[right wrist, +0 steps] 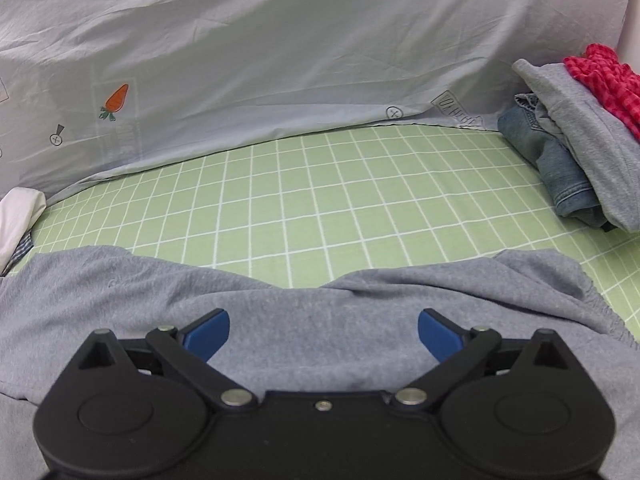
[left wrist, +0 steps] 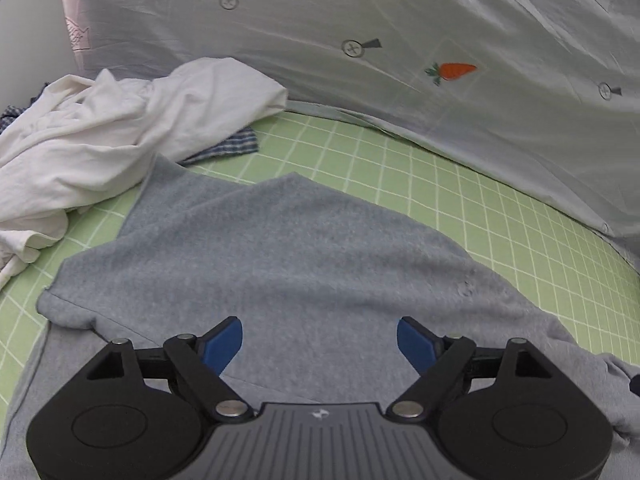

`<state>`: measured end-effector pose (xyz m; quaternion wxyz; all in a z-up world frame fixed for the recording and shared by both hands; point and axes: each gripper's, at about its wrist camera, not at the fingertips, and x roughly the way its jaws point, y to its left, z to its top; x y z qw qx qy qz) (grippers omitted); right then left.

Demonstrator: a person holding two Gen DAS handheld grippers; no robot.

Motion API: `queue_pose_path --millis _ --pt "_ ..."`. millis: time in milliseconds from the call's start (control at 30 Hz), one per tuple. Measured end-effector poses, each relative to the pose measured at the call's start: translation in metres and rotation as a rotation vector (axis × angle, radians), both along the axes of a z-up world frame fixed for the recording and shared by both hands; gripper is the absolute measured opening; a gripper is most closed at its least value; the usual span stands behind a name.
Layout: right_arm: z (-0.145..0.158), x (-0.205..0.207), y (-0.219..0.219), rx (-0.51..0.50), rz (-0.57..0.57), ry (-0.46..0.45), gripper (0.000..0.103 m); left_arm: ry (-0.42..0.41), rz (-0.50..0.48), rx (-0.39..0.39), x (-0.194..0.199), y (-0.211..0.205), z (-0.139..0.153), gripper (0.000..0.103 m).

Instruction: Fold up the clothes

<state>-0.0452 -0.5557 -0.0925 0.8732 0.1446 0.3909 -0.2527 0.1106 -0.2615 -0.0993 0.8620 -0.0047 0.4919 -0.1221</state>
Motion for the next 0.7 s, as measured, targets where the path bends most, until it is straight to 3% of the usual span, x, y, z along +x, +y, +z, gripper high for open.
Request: queue_pose_path --millis 100,300,400,533,700 --pt "-0.004 -0.021 -0.029 -0.023 -0.026 0.026 0.102 0.039 -0.097 0.023 -0.025 -0.050 -0.011 0.085" --pt "-0.013 -0.049 -0.104 -0.115 -0.071 0.040 0.101 0.043 -0.144 0.039 -0.049 -0.111 -0.021 0.085" --pt "-0.018 -0.051 -0.141 -0.177 -0.050 0.059 0.088 0.065 -0.110 0.069 -0.048 -0.128 -0.030 0.085" --pt "-0.033 -0.041 -0.178 -0.154 0.053 0.076 0.060 0.114 -0.048 0.114 -0.045 -0.139 -0.044 0.085" --pt "-0.048 -0.035 -0.187 -0.073 0.197 0.079 0.060 0.161 -0.037 0.173 -0.046 -0.146 -0.055 0.085"
